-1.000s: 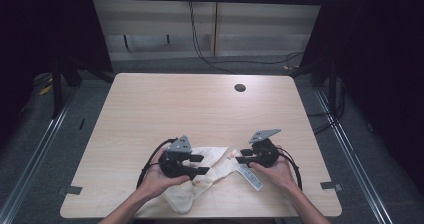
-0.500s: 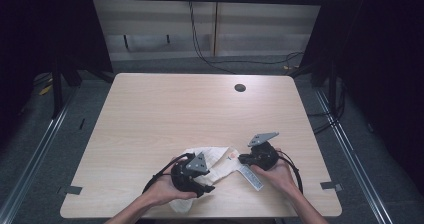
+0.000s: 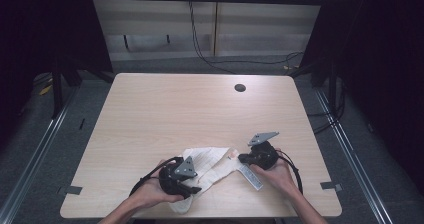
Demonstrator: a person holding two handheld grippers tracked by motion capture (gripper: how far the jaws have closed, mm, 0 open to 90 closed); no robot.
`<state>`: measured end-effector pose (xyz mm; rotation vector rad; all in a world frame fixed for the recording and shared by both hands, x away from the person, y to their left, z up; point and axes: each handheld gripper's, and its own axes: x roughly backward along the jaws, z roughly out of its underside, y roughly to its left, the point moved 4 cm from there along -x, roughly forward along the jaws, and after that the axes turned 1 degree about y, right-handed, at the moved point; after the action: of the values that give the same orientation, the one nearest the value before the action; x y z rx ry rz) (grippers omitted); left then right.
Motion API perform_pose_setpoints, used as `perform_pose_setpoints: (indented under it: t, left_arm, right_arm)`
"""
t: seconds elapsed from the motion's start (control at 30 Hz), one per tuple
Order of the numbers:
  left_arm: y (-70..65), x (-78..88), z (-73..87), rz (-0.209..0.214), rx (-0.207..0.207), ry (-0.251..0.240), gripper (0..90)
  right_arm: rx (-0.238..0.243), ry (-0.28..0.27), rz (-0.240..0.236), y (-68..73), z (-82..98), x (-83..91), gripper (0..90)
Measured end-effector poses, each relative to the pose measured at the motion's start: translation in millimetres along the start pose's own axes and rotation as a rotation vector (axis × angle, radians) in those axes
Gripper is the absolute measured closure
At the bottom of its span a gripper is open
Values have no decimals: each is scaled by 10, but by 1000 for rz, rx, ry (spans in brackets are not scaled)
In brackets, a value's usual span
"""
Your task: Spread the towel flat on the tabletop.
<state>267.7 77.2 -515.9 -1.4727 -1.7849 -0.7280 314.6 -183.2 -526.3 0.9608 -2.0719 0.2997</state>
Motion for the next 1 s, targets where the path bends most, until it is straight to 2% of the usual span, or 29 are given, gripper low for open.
perform_pose_setpoints:
  t: [0.07,0.17,0.2,0.3,0.33,0.37,0.47,0.57,0.67,0.83,1.0]
  left_arm:
    - [8,25,20,0,-2,-3,550]
    - [45,78,21,-7,7,-27,658]
    - [55,90,23,-4,9,-25,728]
    - [73,91,33,20,23,-31,811]
    - [81,98,26,34,36,-40,820]
    - [101,120,5,30,73,-82,826]
    - [155,212,-35,44,122,-144,840]
    - [220,318,-47,66,167,-222,846]
    - [286,389,-28,48,189,-252,850]
    - [354,487,-14,26,212,-288,852]
    - [368,532,-13,29,225,-317,852]
  right_arm:
    - [1,0,-1,-1,1,0,869]
    - [1,0,-2,-6,0,-1,869]
    - [3,-3,0,-10,-1,-3,869]
    - [0,2,4,-21,-5,-1,869]
    - [1,5,9,-23,-7,1,869]
    - [0,6,11,-29,-9,-1,869]
    - [17,-8,24,-27,-13,-9,871]
    - [3,-10,11,-34,-13,3,872]
    - [-26,-34,-11,-40,-31,44,873]
    - [-30,-95,-37,-31,-79,165,874]
    - [-32,-133,-60,-7,-93,284,874]
